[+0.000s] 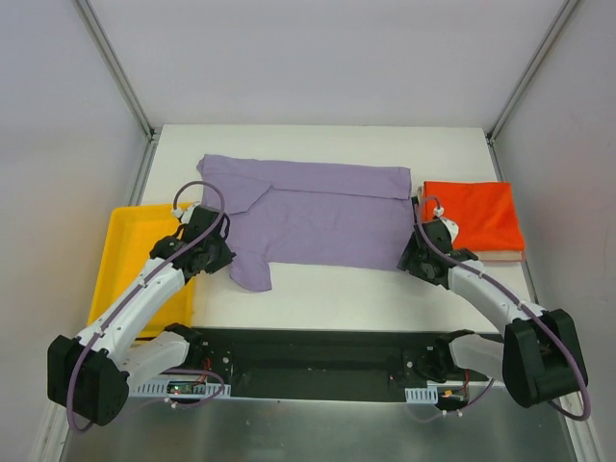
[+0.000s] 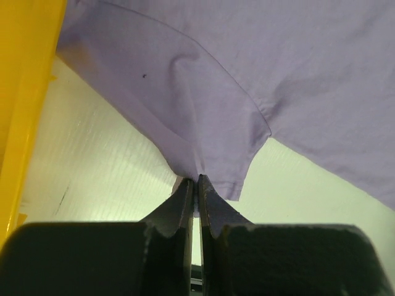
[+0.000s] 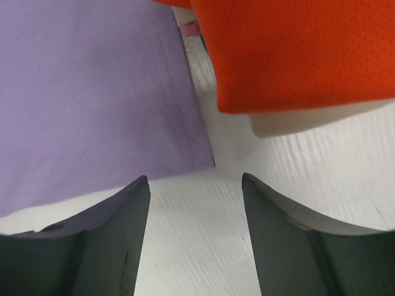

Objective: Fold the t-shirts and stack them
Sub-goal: Grap the side of the flattened tshirt closest away from the robot with both arms

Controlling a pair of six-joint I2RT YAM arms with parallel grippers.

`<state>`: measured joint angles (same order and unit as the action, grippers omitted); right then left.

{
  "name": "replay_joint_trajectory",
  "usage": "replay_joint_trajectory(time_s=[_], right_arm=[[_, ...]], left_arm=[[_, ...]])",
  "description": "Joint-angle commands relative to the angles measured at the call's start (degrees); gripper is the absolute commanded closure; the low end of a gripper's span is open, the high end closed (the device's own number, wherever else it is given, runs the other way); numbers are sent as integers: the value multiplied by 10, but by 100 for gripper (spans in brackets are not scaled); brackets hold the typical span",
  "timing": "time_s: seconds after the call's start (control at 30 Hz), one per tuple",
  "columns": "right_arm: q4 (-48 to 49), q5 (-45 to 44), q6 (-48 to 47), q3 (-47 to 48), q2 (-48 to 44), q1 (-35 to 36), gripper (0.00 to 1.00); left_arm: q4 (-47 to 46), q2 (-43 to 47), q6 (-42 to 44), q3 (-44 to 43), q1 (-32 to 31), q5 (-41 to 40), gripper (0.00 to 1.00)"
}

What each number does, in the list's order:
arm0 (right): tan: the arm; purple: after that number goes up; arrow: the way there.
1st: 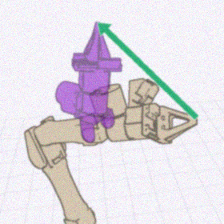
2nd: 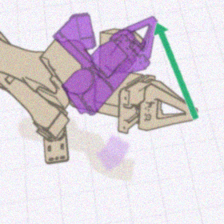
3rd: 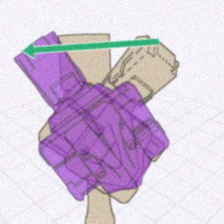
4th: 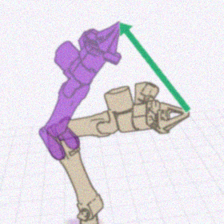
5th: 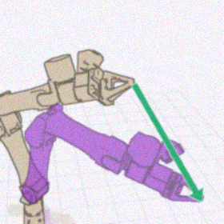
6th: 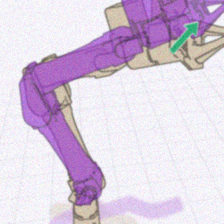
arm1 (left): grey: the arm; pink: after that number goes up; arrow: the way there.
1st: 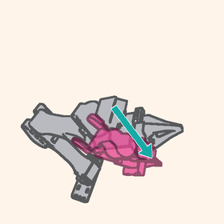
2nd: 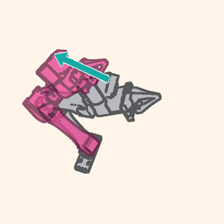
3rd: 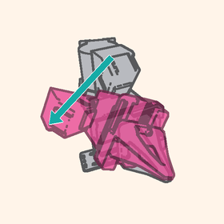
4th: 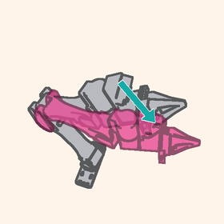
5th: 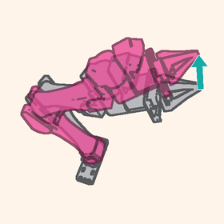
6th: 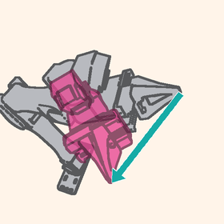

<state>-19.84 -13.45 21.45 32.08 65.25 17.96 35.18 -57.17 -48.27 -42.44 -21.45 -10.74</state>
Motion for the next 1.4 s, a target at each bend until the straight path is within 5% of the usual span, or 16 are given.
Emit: replay_joint_trajectory(time_s=[0.0, 0.57, 0.93, 1.37], right_arm=[[49, -7, 15, -7, 31, -3, 41], [60, 2, 10, -3, 91, -3, 67], [4, 15, -27, 32, 64, -4, 96], [-77, 47, -95, 172, 94, -14, 99]], left_arm=[[3, 0, 22, -31, -7, -30, 100], [-3, -65, 43, -78, -6, -46, 100], [-10, -87, 56, -117, -5, -72, 100], [-41, -215, 89, -271, 33, -46, 100]])
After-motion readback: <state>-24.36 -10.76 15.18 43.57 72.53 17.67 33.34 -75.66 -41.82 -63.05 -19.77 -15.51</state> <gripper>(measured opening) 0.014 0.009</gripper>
